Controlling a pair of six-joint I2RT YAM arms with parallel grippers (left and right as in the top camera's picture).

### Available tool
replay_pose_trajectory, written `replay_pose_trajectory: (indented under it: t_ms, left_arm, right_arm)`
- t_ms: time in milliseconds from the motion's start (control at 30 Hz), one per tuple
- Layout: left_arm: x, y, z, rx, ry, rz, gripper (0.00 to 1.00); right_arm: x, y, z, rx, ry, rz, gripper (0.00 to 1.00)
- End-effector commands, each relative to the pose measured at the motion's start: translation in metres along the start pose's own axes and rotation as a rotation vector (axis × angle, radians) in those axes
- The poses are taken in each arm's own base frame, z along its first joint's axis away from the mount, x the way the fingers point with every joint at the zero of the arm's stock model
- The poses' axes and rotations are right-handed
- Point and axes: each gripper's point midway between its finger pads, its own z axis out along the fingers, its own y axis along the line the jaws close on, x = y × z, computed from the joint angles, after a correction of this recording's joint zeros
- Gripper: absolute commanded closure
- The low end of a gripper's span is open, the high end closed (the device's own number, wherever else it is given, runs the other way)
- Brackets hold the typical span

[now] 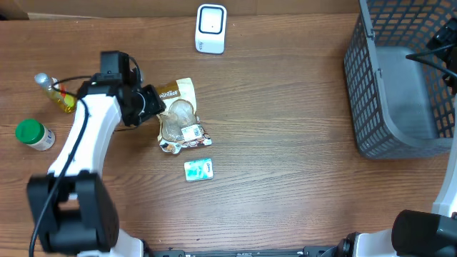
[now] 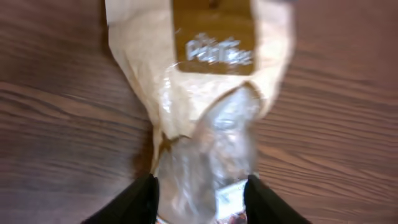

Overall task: Scan the item barcode
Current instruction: 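Drag the brown pouch left off the small packet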

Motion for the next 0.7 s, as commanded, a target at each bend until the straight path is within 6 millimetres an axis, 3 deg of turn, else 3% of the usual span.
replay_pose_trajectory:
  t_ms: [0,67,233,667]
  left_arm:
    - [-0.002,-0.012,-0.029,0.044,-0.059,0.030,0.32]
    - [0.001,-0.013,-0.034,0.046,-0.060,0.023,0.00]
    - [0.012,-0.008,-0.032,0.025,-0.013,0.010,0.00]
    - [0.011,-0.008,-0.031,0.025,-0.012,0.009,0.00]
  right_arm:
    - [-0.004,-0.002,-0.002,0.010,-0.014,0.000,0.00]
    - [-0.004,-0.002,-0.002,0.010,-0.014,0.000,0.00]
    - [-0.004,-0.002,-0.002,0.010,-0.014,0.000,0.00]
    - [-0.004,-0.002,-0.002,0.010,-0.014,0.000,0.00]
